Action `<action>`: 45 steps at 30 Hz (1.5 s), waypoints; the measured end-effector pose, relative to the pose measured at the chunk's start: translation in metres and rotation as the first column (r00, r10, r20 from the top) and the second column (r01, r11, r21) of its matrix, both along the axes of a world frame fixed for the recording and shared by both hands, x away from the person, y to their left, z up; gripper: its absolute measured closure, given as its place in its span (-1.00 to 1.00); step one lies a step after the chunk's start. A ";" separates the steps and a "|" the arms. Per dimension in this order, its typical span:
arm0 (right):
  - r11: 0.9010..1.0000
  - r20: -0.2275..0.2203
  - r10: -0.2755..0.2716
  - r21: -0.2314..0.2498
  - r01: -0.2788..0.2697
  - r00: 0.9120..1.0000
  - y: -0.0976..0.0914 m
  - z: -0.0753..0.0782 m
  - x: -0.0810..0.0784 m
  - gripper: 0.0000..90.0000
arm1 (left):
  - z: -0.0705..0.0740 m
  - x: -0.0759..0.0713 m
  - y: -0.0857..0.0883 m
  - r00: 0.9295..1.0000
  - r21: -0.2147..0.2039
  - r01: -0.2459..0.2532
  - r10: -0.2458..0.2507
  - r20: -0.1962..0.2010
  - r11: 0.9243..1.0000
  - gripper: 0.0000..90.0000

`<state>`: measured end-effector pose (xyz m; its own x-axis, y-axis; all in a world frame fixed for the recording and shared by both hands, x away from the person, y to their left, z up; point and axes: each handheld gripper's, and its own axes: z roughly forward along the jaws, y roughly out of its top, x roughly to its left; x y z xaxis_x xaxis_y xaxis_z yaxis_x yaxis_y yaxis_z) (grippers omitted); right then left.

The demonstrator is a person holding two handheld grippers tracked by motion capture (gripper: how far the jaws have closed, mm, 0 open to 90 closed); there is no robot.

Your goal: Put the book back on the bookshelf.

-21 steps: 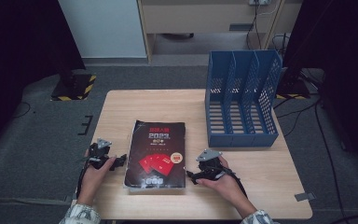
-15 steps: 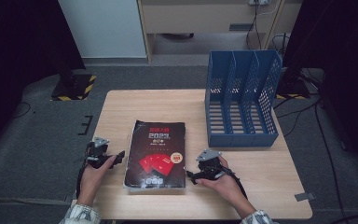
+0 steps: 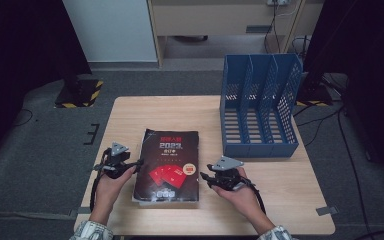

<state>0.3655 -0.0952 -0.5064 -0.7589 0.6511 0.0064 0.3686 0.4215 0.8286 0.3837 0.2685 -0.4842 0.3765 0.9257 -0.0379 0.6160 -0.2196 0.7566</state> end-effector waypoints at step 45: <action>0.997 -0.139 0.043 0.066 -0.035 0.989 0.041 -0.011 0.031 -0.64 | -0.016 -0.004 -0.005 0.994 -0.083 0.076 -0.082 -0.066 0.994 0.14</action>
<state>0.3968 -0.0543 -0.5176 -0.7724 0.6160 0.1547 0.4675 0.3865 0.7951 0.3800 0.2636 -0.5000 0.4422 0.8860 -0.1394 0.6503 -0.2097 0.7302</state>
